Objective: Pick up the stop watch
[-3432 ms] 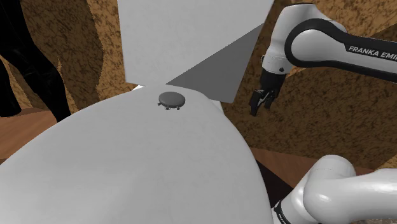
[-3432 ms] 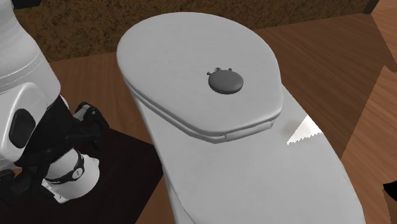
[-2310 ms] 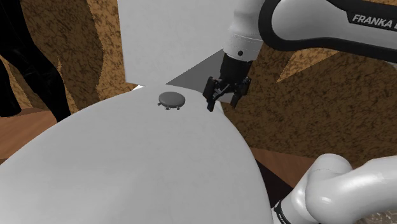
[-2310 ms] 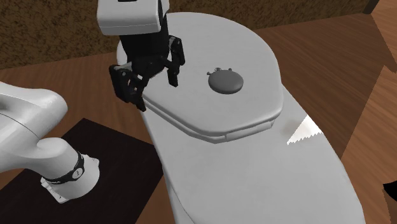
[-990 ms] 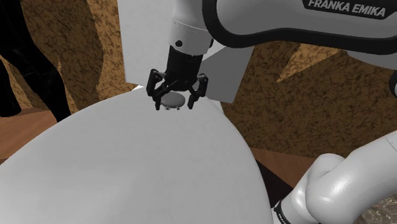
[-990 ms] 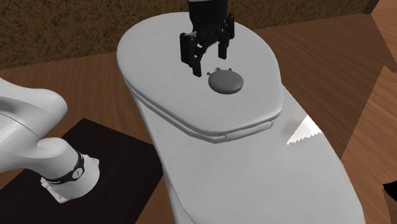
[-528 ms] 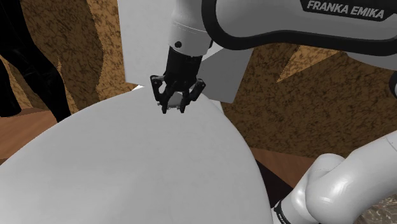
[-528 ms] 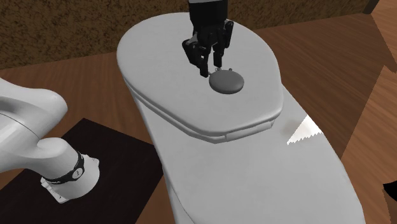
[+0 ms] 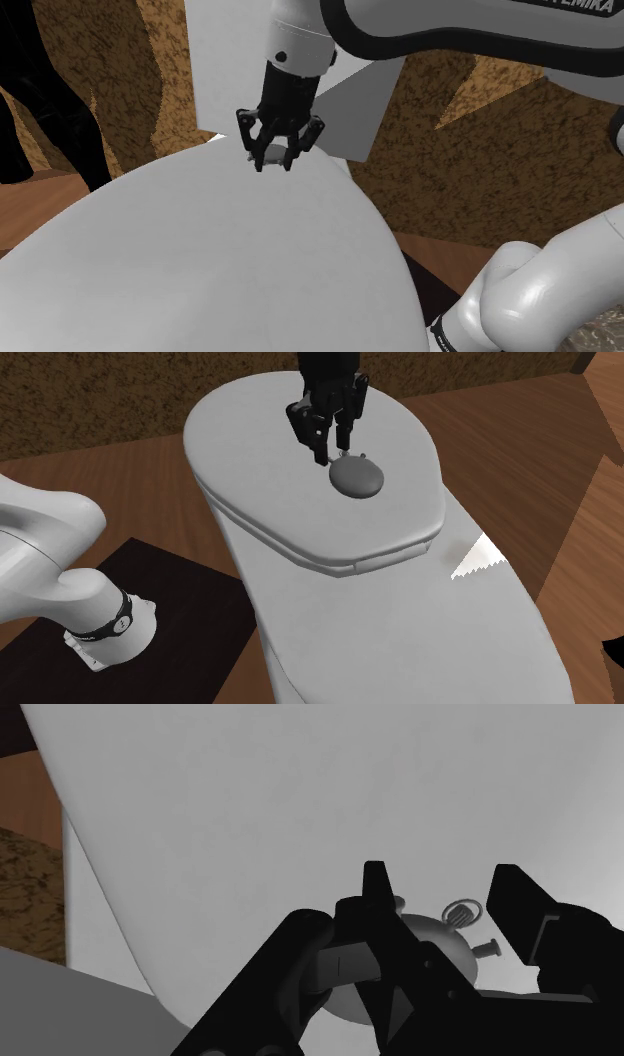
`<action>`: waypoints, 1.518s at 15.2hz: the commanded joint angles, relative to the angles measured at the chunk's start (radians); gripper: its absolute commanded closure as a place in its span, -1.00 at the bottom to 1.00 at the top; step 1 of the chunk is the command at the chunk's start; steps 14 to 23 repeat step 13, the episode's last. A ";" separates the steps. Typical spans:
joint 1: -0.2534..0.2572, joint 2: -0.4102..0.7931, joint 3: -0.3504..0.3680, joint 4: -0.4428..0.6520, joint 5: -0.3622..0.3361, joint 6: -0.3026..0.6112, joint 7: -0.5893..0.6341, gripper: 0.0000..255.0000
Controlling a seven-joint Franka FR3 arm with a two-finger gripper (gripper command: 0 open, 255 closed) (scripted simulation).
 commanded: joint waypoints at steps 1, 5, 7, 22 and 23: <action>0.000 0.004 0.000 0.031 -0.002 -0.028 0.003 1.00; -0.002 0.021 0.001 0.102 -0.009 -0.083 0.009 1.00; -0.003 0.031 0.002 0.139 -0.013 -0.111 0.013 1.00; -0.004 0.055 0.006 0.221 -0.023 -0.170 0.022 1.00; -0.004 0.055 0.006 0.221 -0.023 -0.170 0.022 1.00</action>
